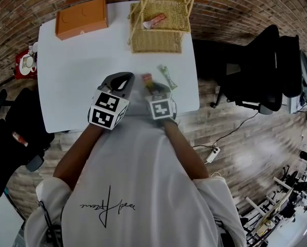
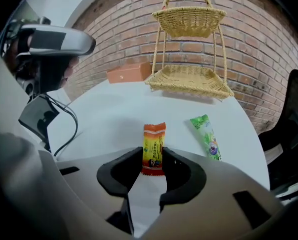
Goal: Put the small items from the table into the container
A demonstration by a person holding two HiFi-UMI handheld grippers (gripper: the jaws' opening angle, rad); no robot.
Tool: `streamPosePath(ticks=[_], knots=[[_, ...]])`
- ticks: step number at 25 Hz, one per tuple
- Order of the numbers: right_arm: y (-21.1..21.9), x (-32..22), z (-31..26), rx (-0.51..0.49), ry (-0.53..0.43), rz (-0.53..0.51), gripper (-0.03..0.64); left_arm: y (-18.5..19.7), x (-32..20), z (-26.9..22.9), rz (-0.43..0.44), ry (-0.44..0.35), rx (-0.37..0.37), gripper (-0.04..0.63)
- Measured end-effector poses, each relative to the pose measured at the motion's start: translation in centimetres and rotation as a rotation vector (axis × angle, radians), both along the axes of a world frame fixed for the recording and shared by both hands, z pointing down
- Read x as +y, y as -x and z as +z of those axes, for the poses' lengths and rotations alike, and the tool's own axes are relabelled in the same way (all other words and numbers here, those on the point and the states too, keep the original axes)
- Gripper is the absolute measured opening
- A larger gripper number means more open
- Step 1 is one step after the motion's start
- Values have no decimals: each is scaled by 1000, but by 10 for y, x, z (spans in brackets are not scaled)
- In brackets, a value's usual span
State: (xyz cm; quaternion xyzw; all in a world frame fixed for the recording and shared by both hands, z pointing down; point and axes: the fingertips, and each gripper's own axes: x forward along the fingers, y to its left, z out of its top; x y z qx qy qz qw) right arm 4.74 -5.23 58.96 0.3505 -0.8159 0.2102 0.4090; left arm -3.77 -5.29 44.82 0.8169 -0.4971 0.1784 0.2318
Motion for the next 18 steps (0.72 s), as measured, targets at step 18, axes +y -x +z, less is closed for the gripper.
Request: streamPosePath(ticks=[18], knots=[[-5, -1, -9, -98, 55, 48, 41, -2, 0, 1, 22, -19, -38, 11]])
